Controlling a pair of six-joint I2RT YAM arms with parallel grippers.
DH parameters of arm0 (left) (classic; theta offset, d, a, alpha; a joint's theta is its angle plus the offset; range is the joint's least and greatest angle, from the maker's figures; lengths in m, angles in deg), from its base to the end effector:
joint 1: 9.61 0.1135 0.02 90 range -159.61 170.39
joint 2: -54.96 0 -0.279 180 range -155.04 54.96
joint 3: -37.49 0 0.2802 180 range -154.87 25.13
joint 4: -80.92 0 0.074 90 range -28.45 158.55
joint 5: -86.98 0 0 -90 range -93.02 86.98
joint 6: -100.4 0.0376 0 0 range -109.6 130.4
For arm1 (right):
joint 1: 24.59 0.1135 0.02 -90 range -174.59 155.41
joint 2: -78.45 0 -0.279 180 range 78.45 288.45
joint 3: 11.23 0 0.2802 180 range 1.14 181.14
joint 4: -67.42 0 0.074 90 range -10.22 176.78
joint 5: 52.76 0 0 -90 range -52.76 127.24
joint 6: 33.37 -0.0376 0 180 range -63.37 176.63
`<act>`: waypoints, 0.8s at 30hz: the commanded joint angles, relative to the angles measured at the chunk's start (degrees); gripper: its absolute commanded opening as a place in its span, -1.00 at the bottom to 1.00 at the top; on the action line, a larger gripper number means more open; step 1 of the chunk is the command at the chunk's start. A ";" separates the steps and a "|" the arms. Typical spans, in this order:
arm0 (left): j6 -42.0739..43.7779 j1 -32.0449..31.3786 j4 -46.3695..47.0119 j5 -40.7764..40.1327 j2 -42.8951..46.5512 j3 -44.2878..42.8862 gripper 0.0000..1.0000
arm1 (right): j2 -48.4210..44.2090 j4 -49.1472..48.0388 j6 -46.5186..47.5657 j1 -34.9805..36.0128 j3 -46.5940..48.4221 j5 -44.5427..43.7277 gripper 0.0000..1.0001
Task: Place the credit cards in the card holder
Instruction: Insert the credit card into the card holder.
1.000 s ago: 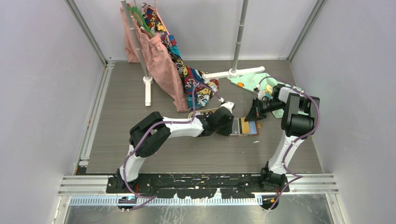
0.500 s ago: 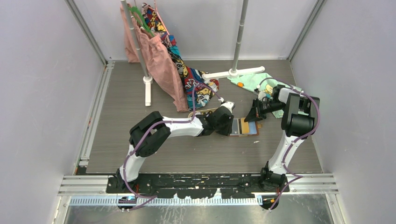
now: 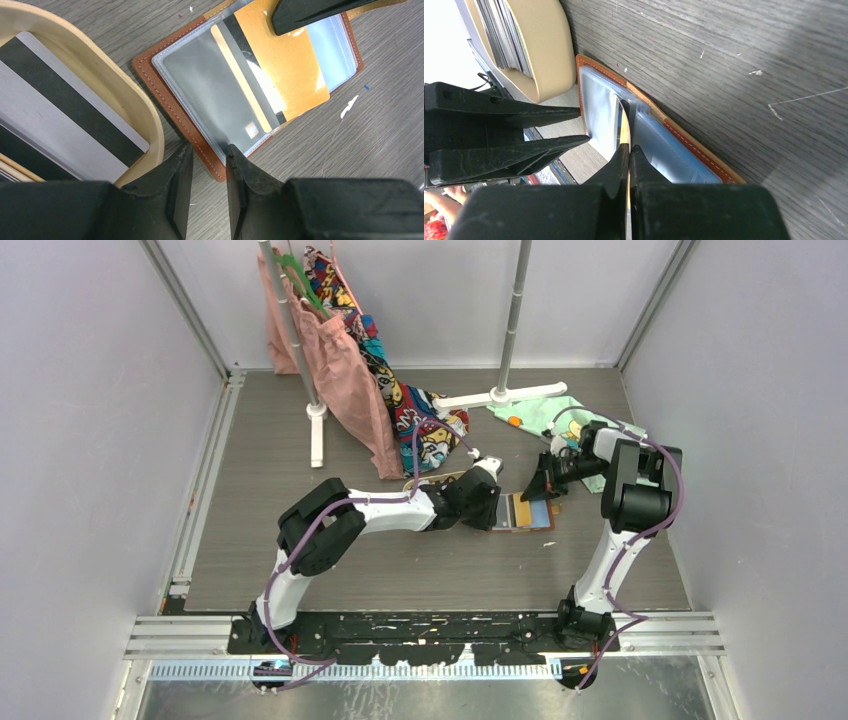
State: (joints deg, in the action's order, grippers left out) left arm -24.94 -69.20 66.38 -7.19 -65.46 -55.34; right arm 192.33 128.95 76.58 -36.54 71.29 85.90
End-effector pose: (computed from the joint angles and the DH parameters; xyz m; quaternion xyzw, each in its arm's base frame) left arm 0.2516 -0.4232 0.1495 0.1774 0.8961 -0.2763 0.2986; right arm 0.3651 -0.0484 0.1241 -0.0532 0.9094 0.4023 0.0911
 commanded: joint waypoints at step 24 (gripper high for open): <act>0.12 0.12 2.35 2.07 -0.96 -2.79 -0.39 | -7.67 -3.23 -2.42 4.89 -0.81 -9.20 -0.28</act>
State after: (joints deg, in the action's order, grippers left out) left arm -25.11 -69.12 66.51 -5.79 -66.31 -56.15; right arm 189.78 126.29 73.04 -32.12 70.30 80.50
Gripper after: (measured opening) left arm 0.306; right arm 0.336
